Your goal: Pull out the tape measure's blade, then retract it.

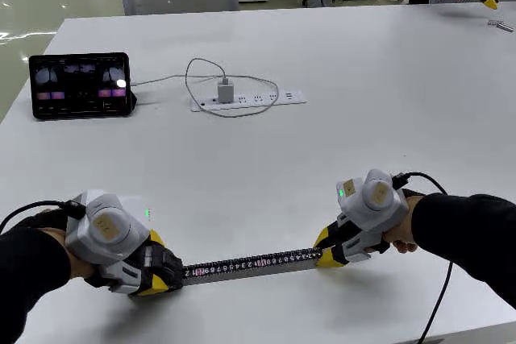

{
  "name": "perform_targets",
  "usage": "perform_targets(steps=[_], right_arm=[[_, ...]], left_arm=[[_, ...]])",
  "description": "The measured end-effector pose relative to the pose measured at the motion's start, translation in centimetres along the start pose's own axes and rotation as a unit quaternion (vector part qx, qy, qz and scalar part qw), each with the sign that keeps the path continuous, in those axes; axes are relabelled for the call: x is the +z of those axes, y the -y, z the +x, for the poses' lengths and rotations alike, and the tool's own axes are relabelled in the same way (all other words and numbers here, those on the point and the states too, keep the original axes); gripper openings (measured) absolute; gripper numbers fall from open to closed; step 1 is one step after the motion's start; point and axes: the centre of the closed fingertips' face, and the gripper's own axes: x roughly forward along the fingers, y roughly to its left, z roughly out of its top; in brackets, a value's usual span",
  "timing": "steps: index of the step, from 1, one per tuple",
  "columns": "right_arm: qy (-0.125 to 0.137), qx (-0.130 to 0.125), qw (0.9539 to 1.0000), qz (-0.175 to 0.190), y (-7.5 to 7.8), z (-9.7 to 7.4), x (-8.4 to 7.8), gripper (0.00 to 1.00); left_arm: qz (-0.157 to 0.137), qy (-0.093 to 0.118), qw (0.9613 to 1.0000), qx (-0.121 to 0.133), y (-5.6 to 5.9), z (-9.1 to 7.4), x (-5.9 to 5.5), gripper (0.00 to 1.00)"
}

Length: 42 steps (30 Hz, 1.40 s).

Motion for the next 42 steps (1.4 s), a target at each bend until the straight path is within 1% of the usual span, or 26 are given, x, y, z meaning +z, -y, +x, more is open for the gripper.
perform_targets(steps=[9, 19, 23, 25, 29, 37, 42], right_arm=[[-0.002, -0.001, 1.0, 0.001, 0.1, -0.17, -0.37, 0.1], [0.001, -0.004, 1.0, 0.005, 0.04, -0.17, -0.35, 0.1], [0.003, -0.004, 0.9999, 0.009, 0.02, -0.16, -0.3, 0.1], [0.002, -0.005, 1.0, 0.008, 0.0, -0.14, -0.27, 0.1], [-0.01, -0.006, 0.9999, -0.009, -0.09, -0.02, -0.19, 0.11], [-0.031, 0.005, 0.9993, -0.019, -0.05, -0.04, -0.23, 0.12], [-0.037, 0.006, 0.999, -0.023, -0.06, -0.05, -0.26, 0.12]], left_arm=[[0.0, 0.0, 1.0, 0.0, 0.0, 0.03, 0.0, 0.33], [-0.001, 0.001, 1.0, 0.001, 0.11, -0.05, 0.09, 0.33], [-0.001, 0.005, 1.0, 0.002, 0.12, -0.07, 0.14, 0.33], [-0.002, 0.011, 0.9999, 0.004, 0.06, -0.07, 0.2, 0.33], [0.001, 0.014, 0.9999, 0.006, -0.19, 0.12, 0.0, 0.34], [0.003, 0.016, 0.9999, 0.005, -0.46, 0.37, -0.15, 0.34], [0.003, 0.012, 0.9999, 0.004, -0.54, 0.43, -0.2, 0.34]])
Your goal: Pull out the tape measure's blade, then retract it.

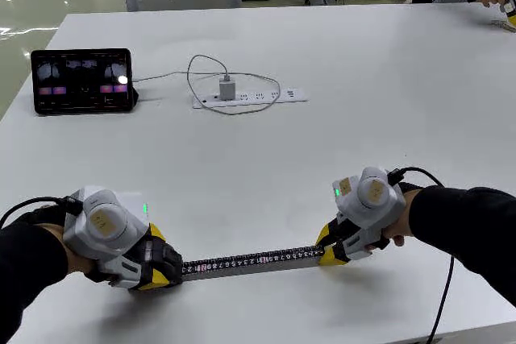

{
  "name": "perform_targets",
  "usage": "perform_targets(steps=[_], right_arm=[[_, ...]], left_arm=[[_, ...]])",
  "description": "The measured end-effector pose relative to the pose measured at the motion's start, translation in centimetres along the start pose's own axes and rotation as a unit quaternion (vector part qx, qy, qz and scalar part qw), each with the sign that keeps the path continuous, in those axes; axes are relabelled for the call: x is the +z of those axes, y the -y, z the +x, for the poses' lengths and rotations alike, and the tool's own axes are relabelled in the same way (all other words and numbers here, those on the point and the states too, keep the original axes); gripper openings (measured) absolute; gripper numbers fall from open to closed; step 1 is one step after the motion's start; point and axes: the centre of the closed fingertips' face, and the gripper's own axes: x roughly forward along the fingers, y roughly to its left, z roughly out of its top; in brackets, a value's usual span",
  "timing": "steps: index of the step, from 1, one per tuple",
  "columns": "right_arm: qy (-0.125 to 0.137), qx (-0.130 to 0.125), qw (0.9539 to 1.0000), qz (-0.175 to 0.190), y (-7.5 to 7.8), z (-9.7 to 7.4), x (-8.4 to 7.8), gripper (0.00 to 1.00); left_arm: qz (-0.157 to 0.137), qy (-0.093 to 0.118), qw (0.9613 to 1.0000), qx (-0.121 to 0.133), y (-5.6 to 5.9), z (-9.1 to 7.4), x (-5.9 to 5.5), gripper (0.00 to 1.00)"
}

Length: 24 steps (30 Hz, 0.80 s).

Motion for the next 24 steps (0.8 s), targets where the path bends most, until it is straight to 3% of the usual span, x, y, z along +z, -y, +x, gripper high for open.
perform_targets(steps=[11, 22, 24], right_arm=[[-0.016, 0.001, 0.9998, -0.014, -0.1, 0.0, 0.0, 0.12], [-0.031, 0.008, 0.9993, -0.022, -0.4, 0.0, -0.1, 0.15], [-0.034, 0.01, 0.9991, -0.023, -0.5, -0.1, -0.1, 0.16]], left_arm=[[-0.005, -0.006, 1.0, 0.005, -0.1, -0.2, -0.2, 0.34], [-0.026, -0.005, 0.9996, 0.006, -0.2, -1.5, -0.8, 0.37], [-0.027, -0.015, 0.9995, 0.004, -0.1, -1.7, -1.1, 0.37]])
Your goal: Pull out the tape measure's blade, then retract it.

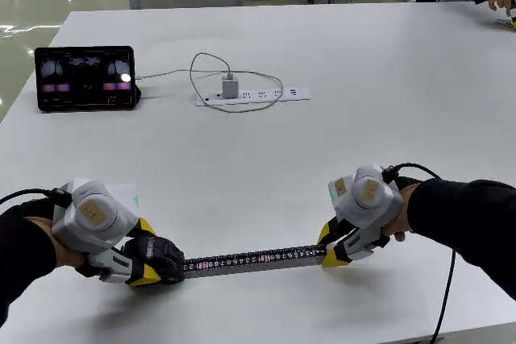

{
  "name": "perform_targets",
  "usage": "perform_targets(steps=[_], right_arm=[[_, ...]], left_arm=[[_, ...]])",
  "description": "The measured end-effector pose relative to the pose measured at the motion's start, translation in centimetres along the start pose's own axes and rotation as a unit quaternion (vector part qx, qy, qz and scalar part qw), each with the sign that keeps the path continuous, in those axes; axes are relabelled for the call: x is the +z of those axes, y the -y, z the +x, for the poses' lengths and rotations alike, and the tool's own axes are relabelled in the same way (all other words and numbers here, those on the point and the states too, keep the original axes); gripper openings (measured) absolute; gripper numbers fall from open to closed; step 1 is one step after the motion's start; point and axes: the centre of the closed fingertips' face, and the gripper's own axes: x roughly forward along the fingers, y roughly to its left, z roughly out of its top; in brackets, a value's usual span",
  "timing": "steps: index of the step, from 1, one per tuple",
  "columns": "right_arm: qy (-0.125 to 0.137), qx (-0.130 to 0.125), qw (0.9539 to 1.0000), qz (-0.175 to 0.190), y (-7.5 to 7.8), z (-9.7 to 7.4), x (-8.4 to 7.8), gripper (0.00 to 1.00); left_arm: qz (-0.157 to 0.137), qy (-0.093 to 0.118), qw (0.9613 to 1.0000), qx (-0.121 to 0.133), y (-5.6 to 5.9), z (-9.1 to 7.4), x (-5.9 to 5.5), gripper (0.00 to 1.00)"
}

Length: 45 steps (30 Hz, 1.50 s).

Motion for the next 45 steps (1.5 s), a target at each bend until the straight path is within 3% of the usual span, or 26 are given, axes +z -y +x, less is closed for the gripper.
perform_targets(steps=[5, 9, 14, 16, 19, 25, 32, 36, 39, 45], right_arm=[[-0.012, -0.001, 0.9999, 0.007, 0.0, -0.3, -0.6, 0.19], [-0.008, -0.006, 0.9998, 0.019, 0.1, -0.6, -0.7, 0.23], [0.011, -0.017, 0.9989, 0.041, 0.1, -1.0, -0.5, 0.26], [0.017, -0.023, 0.9983, 0.051, 0.2, -1.0, -0.6, 0.28], [0.052, -0.026, 0.9931, 0.102, 0.1, -1.2, -0.2, 0.3], [0.077, -0.046, 0.9858, 0.142, 0.7, -1.9, -0.6, 0.37], [0.067, -0.058, 0.9866, 0.137, 0.2, -1.8, -1.3, 0.48], [0.056, -0.072, 0.9887, 0.119, 0.1, -1.6, -1.6, 0.57], [0.06, -0.08, 0.9874, 0.123, 0.3, -1.6, -1.5, 0.62], [0.084, -0.111, 0.9773, 0.16, 1.2, -2.1, -1.1, 0.84]], left_arm=[[0.004, -0.013, 0.9999, -0.006, -0.1, -1.1, -0.1, 0.4], [-0.007, -0.009, 0.9999, 0.0, -0.5, -1.6, -0.2, 0.51], [-0.037, 0.001, 0.9993, 0.01, -0.6, -1.9, -0.3, 0.62], [-0.063, 0.013, 0.9978, 0.01, -0.3, -1.9, -0.2, 0.65], [-0.097, 0.04, 0.9945, -0.007, 0.7, -1.8, 0.4, 0.76], [-0.12, 0.041, 0.9919, -0.009, 1.0, -1.9, -0.2, 0.87], [-0.136, 0.048, 0.9896, 0.002, 0.4, -2.2, -0.7, 0.93], [-0.158, 0.065, 0.9851, 0.022, -0.4, -2.5, -0.8, 0.99], [-0.178, 0.083, 0.9798, 0.036, -0.9, -2.8, -0.9, 0.99], [-0.198, 0.114, 0.9694, 0.091, -2.4, -3.5, -1.3, 0.99]])
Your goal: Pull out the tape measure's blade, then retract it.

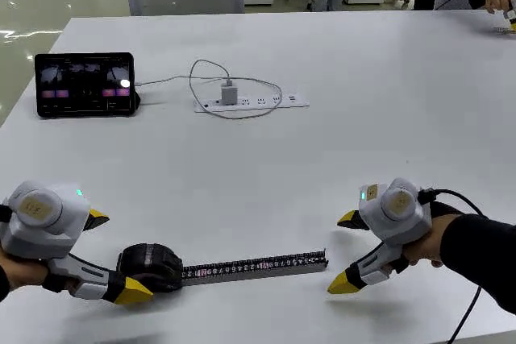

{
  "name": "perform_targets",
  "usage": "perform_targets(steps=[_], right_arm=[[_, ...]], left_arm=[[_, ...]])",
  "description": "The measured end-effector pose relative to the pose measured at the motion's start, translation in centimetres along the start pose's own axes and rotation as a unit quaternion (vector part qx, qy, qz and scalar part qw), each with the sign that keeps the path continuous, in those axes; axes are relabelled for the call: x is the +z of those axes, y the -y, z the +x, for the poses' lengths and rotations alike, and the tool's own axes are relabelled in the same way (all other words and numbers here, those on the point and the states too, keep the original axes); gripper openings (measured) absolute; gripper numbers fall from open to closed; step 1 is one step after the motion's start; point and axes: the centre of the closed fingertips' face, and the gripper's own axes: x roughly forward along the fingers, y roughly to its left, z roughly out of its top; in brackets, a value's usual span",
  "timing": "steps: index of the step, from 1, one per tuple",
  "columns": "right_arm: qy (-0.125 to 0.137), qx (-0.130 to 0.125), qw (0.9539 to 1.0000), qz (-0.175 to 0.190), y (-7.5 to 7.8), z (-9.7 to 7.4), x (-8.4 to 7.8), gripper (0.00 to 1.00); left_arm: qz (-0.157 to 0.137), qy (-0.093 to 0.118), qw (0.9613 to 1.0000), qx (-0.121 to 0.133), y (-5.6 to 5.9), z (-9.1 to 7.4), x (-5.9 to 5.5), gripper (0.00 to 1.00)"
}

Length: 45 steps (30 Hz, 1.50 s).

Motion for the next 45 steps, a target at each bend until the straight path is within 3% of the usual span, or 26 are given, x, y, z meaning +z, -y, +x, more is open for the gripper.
perform_targets(steps=[3, 5, 7, 12, 15, 18, 23, 25, 32, 35, 40, 45], right_arm=[[0.014, -0.017, 0.9997, 0.015, 0.5, -0.3, -0.1, 0.92], [0.02, -0.026, 0.9992, 0.024, 0.6, -0.5, -0.1, 0.98], [0.025, -0.052, 0.9978, 0.032, 1.3, -1.1, -0.2, 0.99], [0.058, -0.078, 0.9938, 0.054, 2.0, -2.4, 0.1, 0.99], [0.071, -0.082, 0.9918, 0.067, 1.9, -3.0, -0.2, 0.99], [0.078, -0.093, 0.99, 0.073, 1.5, -3.7, -0.6, 0.99], [0.092, -0.112, 0.9875, 0.063, 0.8, -4.7, -1.0, 0.99], [0.092, -0.112, 0.9874, 0.063, 0.2, -4.9, -1.3, 0.99], [0.093, -0.122, 0.9845, 0.085, -0.5, -6.0, -3.2, 0.99], [0.088, -0.131, 0.9842, 0.08, -0.9, -6.5, -4.0, 0.99], [0.105, -0.135, 0.9808, 0.093, -1.1, -7.1, -4.4, 0.99], [0.109, -0.136, 0.9811, 0.085, -1.8, -7.4, -4.5, 0.99]], left_arm=[[-0.034, 0.015, 0.9993, 0.008, -0.2, -0.3, -0.1, 0.99], [-0.041, 0.018, 0.9989, 0.012, -0.3, -0.4, -0.4, 0.99], [-0.043, 0.022, 0.9987, 0.019, -0.3, -0.6, -0.7, 0.99], [-0.068, 0.039, 0.9961, 0.041, -0.5, -1.3, -1.3, 0.99], [-0.048, 0.048, 0.995, 0.073, -1.2, -1.9, -1.4, 0.99], [-0.067, 0.074, 0.992, 0.078, -1.0, -2.5, -1.0, 0.99], [-0.062, 0.098, 0.9879, 0.102, -1.0, -3.5, -1.0, 0.99], [-0.082, 0.112, 0.9847, 0.106, -1.0, -3.9, -1.2, 0.99], [-0.085, 0.104, 0.9826, 0.128, -0.6, -4.6, -2.9, 0.99], [-0.082, 0.11, 0.9824, 0.127, 0.1, -4.9, -3.0, 0.99], [-0.085, 0.124, 0.9806, 0.126, 1.2, -5.4, -3.4, 0.99], [-0.069, 0.118, 0.9814, 0.135, 1.8, -5.8, -3.7, 0.99]])
